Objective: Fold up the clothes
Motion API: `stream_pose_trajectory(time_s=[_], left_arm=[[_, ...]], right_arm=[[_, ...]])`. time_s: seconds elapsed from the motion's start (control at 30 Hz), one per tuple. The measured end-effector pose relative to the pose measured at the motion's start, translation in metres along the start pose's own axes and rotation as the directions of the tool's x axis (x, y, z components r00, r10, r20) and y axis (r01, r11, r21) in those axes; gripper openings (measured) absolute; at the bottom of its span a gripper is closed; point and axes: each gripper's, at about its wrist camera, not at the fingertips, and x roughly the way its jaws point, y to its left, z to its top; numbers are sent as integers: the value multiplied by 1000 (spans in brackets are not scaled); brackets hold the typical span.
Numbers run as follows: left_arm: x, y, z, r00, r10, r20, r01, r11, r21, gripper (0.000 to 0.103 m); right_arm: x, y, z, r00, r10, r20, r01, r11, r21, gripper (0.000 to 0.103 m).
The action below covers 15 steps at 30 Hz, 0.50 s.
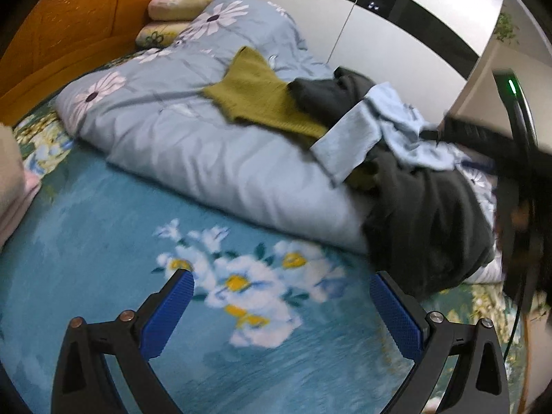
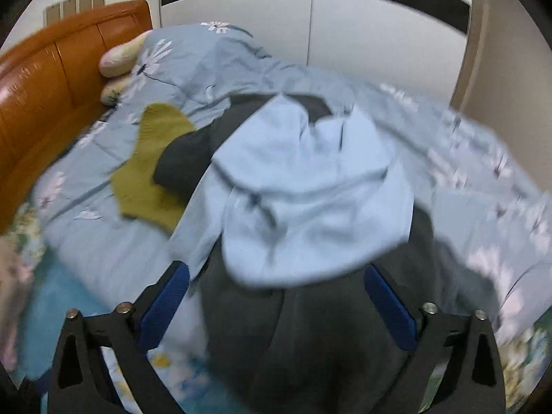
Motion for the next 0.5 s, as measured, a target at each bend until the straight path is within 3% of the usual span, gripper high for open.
stream_pose_trajectory(time_s=[0.1, 0.2, 0.23, 0.27, 0.37, 0.5], left_arm=[[5, 9, -8, 1000, -12, -25, 11, 1000, -28, 103], [5, 15, -7, 999, -29, -35, 27, 998, -55, 103], [4, 17, -7, 999, -37, -31, 35, 997, -63, 103], [3, 19, -8, 999, -47, -26, 45, 997, -70, 103], [3, 26, -7, 996, -84, -33, 80, 992, -95, 103], [8, 33, -7, 992, -110, -54, 101, 985, -139, 103]], right_arm=[[22, 11, 16, 997, -73, -32, 71, 995, -66, 80], [49, 20, 23, 986, -133, -100, 122, 986, -114, 47], [56, 19, 25, 981, -153, -118, 140, 984, -111, 30], [62, 17, 27, 976, -169, -134, 155, 982, -106, 23], [62, 10, 35, 974, -175, -143, 166, 984, -70, 12], [35, -1, 49, 980, -187, -74, 183, 981, -56, 10]])
